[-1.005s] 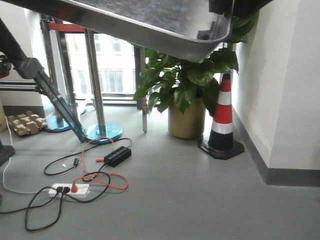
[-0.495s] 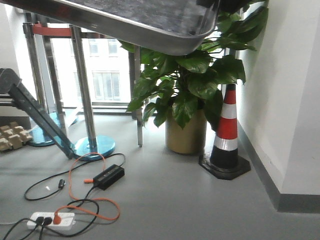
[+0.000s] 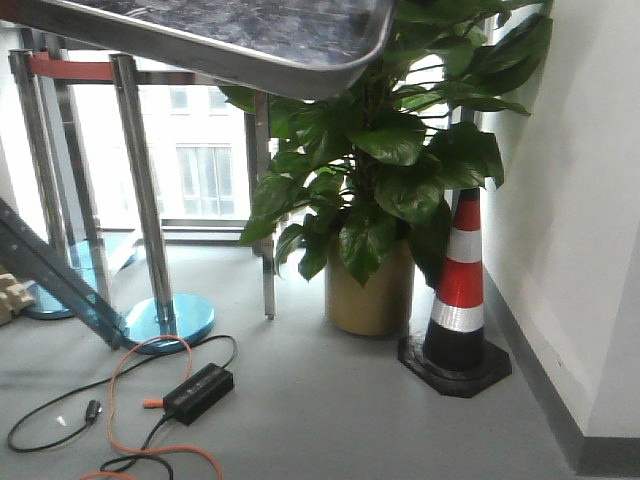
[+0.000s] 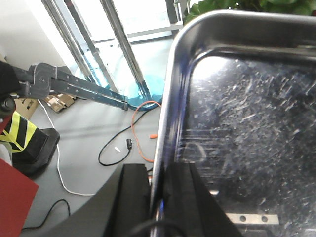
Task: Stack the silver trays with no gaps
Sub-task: 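Carry the tray in both grippers past the plant and cone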
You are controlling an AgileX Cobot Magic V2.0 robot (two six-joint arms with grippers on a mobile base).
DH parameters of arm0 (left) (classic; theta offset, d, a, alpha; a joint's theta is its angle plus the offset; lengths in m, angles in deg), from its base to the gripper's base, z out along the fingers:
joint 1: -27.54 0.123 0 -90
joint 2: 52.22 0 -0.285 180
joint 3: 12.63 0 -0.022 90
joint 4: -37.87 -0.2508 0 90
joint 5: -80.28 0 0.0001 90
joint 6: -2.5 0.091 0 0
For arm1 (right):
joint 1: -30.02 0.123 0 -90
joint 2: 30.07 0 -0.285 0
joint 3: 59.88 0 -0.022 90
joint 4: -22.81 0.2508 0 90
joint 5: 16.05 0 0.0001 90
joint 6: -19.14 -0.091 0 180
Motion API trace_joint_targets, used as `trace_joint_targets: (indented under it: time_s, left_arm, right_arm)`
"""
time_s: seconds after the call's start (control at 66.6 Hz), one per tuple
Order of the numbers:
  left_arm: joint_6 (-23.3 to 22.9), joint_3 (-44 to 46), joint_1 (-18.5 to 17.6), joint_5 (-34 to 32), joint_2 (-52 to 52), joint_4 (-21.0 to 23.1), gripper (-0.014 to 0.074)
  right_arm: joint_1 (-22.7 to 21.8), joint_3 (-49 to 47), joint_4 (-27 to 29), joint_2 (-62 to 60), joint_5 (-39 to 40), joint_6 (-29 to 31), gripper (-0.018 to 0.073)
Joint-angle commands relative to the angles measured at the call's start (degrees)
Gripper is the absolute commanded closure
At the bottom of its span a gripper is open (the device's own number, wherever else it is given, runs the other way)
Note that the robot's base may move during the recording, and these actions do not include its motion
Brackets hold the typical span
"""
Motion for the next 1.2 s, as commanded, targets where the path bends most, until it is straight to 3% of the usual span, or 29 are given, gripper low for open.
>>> trace_joint_targets:
  time_s: [0.0, 0.27, 1.185]
  left_arm:
    - [-0.50, 0.17, -0.83, -7.57, 0.46, 0.65, 0.0606]
    - [-0.50, 0.17, -0.83, -7.57, 0.46, 0.65, 0.0606]
    - [-0.50, 0.17, -0.83, -7.57, 0.46, 0.65, 0.0606]
  right_arm:
    - [0.91, -0.99, -0.41, -0.65, 14.92, 0.62, 0.0557]
    - [0.91, -0.99, -0.41, -0.65, 18.48, 0.62, 0.0557]
    - [0.91, -0.99, -0.41, -0.65, 18.48, 0.62, 0.0557]
